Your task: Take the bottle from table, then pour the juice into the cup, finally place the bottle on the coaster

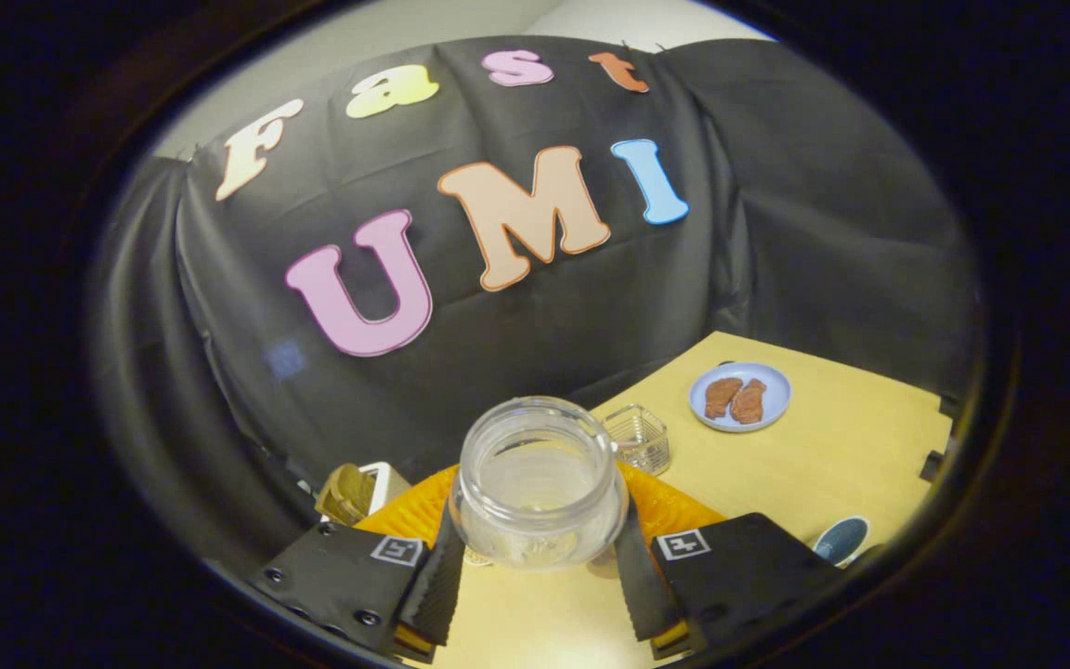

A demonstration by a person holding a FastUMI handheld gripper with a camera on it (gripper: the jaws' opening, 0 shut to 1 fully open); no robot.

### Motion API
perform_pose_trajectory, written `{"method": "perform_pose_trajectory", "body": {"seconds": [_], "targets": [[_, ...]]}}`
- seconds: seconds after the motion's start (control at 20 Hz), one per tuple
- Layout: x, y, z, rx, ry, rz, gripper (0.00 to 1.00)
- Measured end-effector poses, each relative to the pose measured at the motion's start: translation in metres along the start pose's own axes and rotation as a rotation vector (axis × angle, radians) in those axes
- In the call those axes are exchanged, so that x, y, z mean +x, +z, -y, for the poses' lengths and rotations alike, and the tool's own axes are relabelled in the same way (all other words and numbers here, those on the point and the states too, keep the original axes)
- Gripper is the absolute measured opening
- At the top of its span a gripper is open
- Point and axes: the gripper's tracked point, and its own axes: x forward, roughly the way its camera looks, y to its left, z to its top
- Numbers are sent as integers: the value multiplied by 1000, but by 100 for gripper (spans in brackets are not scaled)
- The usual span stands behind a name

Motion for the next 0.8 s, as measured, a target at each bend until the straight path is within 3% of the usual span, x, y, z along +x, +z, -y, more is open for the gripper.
{"method": "perform_pose_trajectory", "body": {"seconds": [0.4,0.8], "targets": [[30,-44,6,-205,-80,-69,76],[66,-78,17,-290,-143,-126,76]]}}
